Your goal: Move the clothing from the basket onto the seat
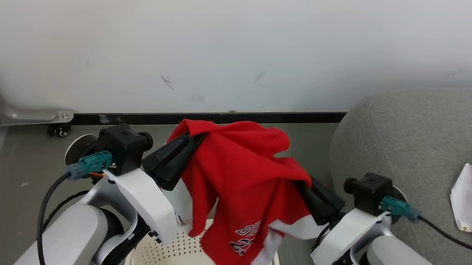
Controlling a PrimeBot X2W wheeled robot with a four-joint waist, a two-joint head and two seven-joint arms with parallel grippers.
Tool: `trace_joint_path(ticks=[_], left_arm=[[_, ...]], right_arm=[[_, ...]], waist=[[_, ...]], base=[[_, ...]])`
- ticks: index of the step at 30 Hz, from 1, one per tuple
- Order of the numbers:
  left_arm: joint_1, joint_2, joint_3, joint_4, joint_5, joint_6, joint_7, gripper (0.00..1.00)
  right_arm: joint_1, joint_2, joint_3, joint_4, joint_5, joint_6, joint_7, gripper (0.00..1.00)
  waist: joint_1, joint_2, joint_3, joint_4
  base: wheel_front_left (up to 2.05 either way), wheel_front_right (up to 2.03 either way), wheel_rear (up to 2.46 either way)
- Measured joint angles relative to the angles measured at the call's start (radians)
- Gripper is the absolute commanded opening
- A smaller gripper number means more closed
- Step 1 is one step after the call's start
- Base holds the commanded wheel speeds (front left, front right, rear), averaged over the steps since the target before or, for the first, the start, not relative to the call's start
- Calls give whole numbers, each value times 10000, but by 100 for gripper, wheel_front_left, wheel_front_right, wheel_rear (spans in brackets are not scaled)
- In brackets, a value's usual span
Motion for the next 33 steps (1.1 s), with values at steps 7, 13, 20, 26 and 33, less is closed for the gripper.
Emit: trace_joint_path(ticks=[7,13,20,26,33], left_arm=[[205,-186,-119,138,-205,-8,-288,0],[221,-320,-399,174,-366,-155,-633,44],[444,-372,-552,219,-644,-196,-871,100],[495,-326,-715,205,-786,-272,-1103,100],[730,-163,-1129,121,-872,-284,-1308,100]], right_arm=[[8,-399,-1469,-769,92,0,-13,0],[309,-443,-2422,-1185,366,0,-13,0],[512,-487,-3281,-1310,389,0,-15,0],[664,-748,-3977,-1308,261,0,-15,0],[1005,-1072,-4761,-1256,-42,0,-13,0]], waist=[[0,0,43,-383],[0,0,106,-722],[0,0,186,-979],[0,0,258,-1139],[0,0,327,-1297]], base=[[0,0,0],[0,0,0],[0,0,0],[0,0,0],[0,0,0]])
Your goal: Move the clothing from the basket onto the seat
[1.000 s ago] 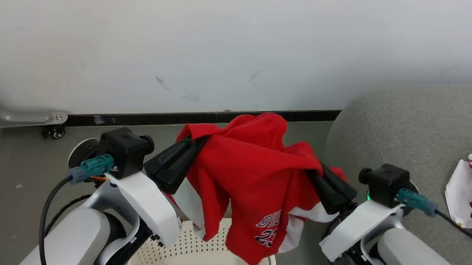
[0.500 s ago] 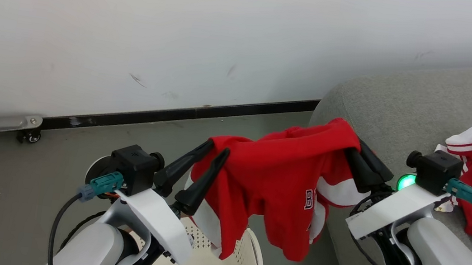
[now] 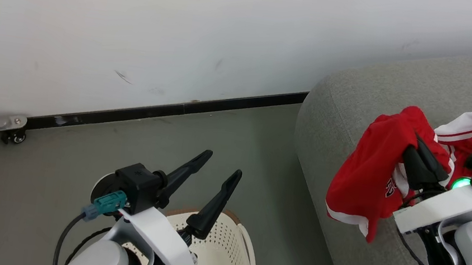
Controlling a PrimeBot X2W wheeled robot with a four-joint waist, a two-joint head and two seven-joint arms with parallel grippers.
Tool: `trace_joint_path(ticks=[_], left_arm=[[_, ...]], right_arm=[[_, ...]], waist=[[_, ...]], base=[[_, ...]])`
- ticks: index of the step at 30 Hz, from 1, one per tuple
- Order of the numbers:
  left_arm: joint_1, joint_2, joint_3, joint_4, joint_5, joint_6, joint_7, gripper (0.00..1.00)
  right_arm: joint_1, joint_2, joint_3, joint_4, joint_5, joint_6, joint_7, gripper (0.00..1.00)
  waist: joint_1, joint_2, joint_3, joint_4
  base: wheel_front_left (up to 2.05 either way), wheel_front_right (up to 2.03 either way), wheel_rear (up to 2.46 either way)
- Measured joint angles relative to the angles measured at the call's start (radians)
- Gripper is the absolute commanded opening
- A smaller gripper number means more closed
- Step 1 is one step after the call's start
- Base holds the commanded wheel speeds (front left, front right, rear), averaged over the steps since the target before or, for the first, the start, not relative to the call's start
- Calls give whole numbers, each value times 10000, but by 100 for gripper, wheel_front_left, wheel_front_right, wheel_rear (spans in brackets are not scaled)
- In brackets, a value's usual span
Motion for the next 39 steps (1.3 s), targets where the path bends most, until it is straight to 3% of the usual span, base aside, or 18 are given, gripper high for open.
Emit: trace_joint_path(ticks=[16,39], left_arm=[[198,58,-708,-90,-268,-79,-405,100],[196,29,-1455,-282,-608,-79,-880,100]], right_arm=[[784,-123,-1499,-130,-476,0,-2,0],[1307,-79,-2063,-462,-1137,0,-2,0]], waist=[[0,0,113,-487],[0,0,231,-1264]], base=[[0,0,0],[0,0,0]])
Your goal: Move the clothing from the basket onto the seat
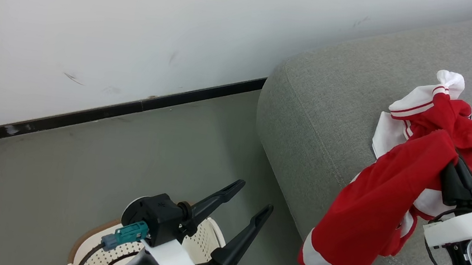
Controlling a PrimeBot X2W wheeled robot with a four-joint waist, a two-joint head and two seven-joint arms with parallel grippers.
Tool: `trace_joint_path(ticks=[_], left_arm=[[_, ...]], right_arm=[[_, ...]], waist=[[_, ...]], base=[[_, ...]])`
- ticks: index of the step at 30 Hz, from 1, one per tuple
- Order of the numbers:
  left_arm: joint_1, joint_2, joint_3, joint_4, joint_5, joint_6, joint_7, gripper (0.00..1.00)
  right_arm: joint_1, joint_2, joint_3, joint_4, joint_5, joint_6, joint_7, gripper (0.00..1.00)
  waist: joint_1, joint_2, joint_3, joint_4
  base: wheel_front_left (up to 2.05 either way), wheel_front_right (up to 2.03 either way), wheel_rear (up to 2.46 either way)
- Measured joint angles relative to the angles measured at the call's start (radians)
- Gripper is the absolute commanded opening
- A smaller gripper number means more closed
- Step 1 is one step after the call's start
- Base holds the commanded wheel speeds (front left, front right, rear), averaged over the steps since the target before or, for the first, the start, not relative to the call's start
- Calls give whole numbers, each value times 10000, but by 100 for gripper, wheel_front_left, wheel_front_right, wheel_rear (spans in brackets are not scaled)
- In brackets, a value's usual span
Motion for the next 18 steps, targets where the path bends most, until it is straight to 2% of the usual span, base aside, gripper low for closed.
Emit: trace_joint_path(ticks=[8,18], left_arm=[[-8,61,-119,4,12,0,-88,100],[-80,192,36,-121,21,0,-186,100]], right_arm=[[-254,-109,13,127,-94,0,0,0],[-2258,-694,-502,562,-173,0,291,0]], waist=[[0,0,119,36],[0,0,353,134]], base=[[0,0,0],[0,0,0]])
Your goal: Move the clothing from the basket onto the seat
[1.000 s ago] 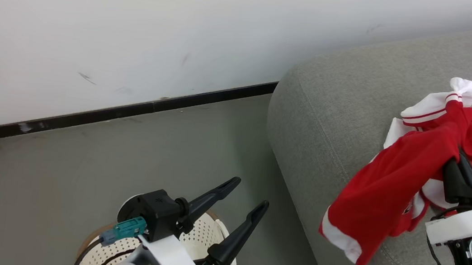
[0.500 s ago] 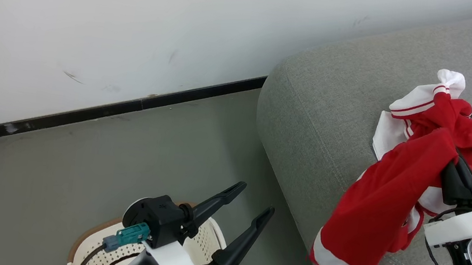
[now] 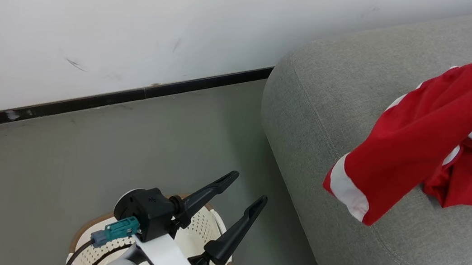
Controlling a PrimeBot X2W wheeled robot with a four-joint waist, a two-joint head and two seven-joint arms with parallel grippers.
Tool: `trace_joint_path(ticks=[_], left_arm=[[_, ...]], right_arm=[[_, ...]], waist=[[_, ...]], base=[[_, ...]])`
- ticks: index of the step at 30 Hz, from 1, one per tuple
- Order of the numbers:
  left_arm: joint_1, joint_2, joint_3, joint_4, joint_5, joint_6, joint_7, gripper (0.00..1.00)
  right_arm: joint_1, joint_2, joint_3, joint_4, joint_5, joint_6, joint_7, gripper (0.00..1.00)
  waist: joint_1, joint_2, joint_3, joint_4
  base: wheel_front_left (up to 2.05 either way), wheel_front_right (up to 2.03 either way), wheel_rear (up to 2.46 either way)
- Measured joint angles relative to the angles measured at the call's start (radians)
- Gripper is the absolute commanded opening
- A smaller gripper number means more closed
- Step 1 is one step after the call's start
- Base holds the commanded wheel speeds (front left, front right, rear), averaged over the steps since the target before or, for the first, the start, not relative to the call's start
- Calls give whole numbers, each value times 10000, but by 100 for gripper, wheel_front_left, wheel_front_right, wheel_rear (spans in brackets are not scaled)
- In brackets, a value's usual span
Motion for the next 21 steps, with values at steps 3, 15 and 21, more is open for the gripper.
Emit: trace_joint_path(ticks=[3,15,21], left_arm=[[-62,77,58,-81,2,0,0,100],[-278,360,165,-602,130,12,115,100],[-549,456,173,-903,282,23,305,100]], right_arm=[[-569,-157,-217,316,2,0,267,0],[-2498,-690,-1045,1611,-207,0,888,0],[-3245,-878,-1337,2029,-644,0,882,0]], waist=[[0,0,108,29],[0,0,730,306],[0,0,1074,451]], base=[[0,0,0],[0,0,0],[0,0,0]])
